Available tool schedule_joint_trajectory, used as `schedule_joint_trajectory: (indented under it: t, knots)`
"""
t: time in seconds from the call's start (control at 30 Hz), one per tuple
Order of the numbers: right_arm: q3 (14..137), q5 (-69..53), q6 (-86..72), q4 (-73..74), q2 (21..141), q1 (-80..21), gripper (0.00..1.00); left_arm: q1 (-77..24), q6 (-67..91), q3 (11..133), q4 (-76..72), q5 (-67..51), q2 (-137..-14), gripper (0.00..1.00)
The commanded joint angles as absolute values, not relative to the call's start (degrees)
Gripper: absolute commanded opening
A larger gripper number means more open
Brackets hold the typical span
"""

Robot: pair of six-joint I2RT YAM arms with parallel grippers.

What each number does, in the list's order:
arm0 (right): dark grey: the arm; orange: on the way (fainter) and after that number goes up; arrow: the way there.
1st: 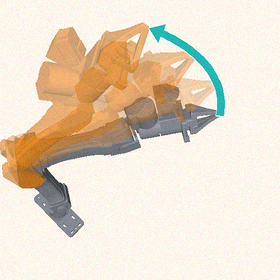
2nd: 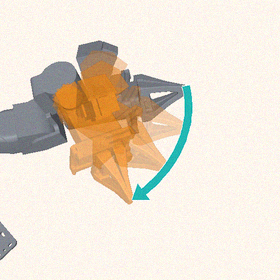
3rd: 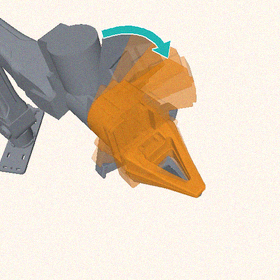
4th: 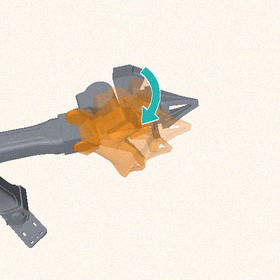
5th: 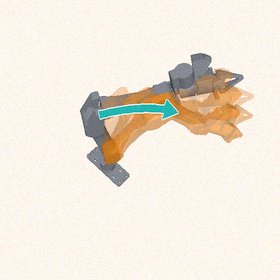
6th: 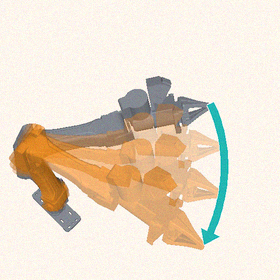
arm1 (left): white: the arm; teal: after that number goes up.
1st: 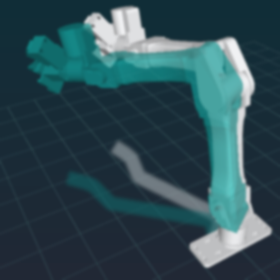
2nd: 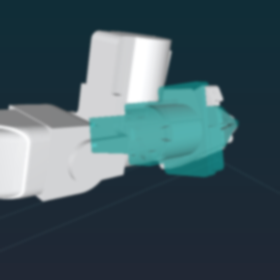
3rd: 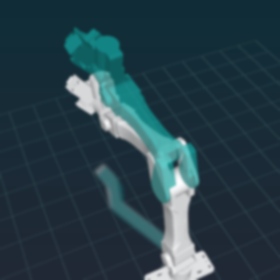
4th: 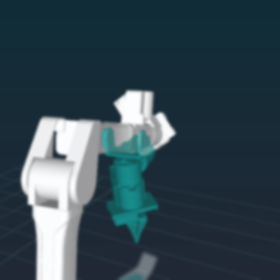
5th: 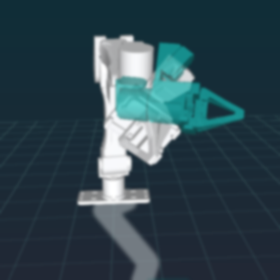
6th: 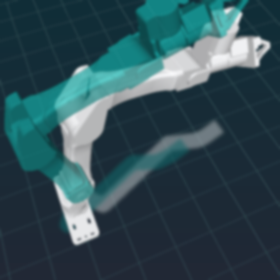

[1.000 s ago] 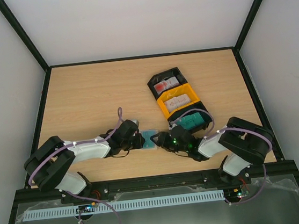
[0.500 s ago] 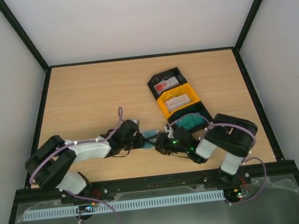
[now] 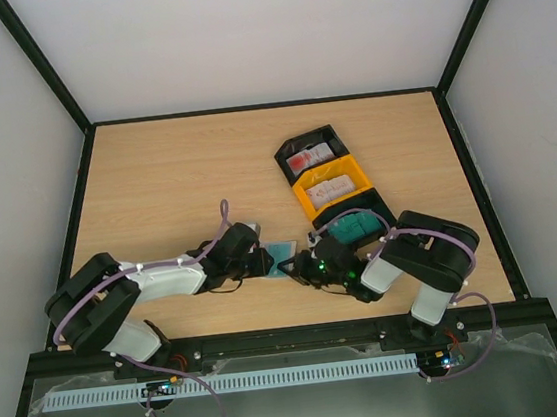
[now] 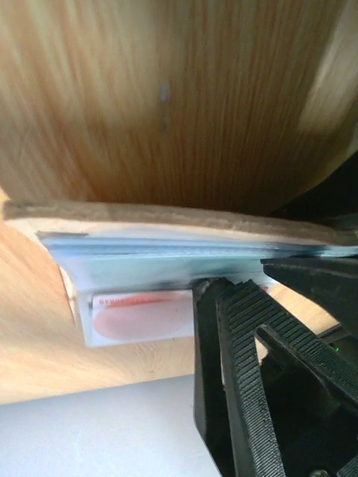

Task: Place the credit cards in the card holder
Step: Close the card holder at the center of the board.

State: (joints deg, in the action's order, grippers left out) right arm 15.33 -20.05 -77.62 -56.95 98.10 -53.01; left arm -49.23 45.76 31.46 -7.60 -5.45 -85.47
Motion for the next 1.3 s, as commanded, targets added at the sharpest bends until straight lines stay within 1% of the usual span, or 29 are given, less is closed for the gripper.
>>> schedule_joint_trajectory:
  t: [0.0, 0.13, 0.43, 0.63, 0.9, 1.13, 1.2, 1.27]
  knots:
    - [16.1, -16.8, -74.5, -51.3, 97.0, -53.3, 0.02, -49.7, 46.1, 30.8, -4.2, -6.2, -83.6, 0.33]
    - [16.6, -15.7, -71.6, -46.2, 94.5, -53.4, 0.02, -49.5, 45.8, 31.4, -2.7, -5.4, -81.7, 0.45]
    - [20.9, -13.5, -62.3, -26.0, 87.6, -53.4, 0.02, -44.4, 43.8, 29.6, -0.2, 0.2, -80.3, 0.55]
    - [24.5, -11.7, -55.5, -12.9, 84.2, -53.4, 0.03, -39.2, 44.5, 26.4, -2.8, 1.3, -78.9, 0.57]
    - [29.6, -7.7, -50.4, -0.8, 82.1, -53.3, 0.05, -38.9, 45.0, 24.3, -2.1, 3.3, -77.2, 0.57]
    - [33.5, -3.3, -46.6, 8.2, 82.0, -53.3, 0.06, -38.6, 45.6, 24.3, 3.8, 9.7, -70.6, 0.59]
    - [34.8, -2.3, -45.0, 10.8, 81.9, -53.4, 0.09, -38.7, 45.1, 24.4, 4.2, 9.2, -67.6, 0.61]
    - [36.1, -1.7, -43.7, 12.9, 82.0, -53.4, 0.14, -38.6, 44.7, 24.4, 4.2, 7.7, -64.6, 0.62]
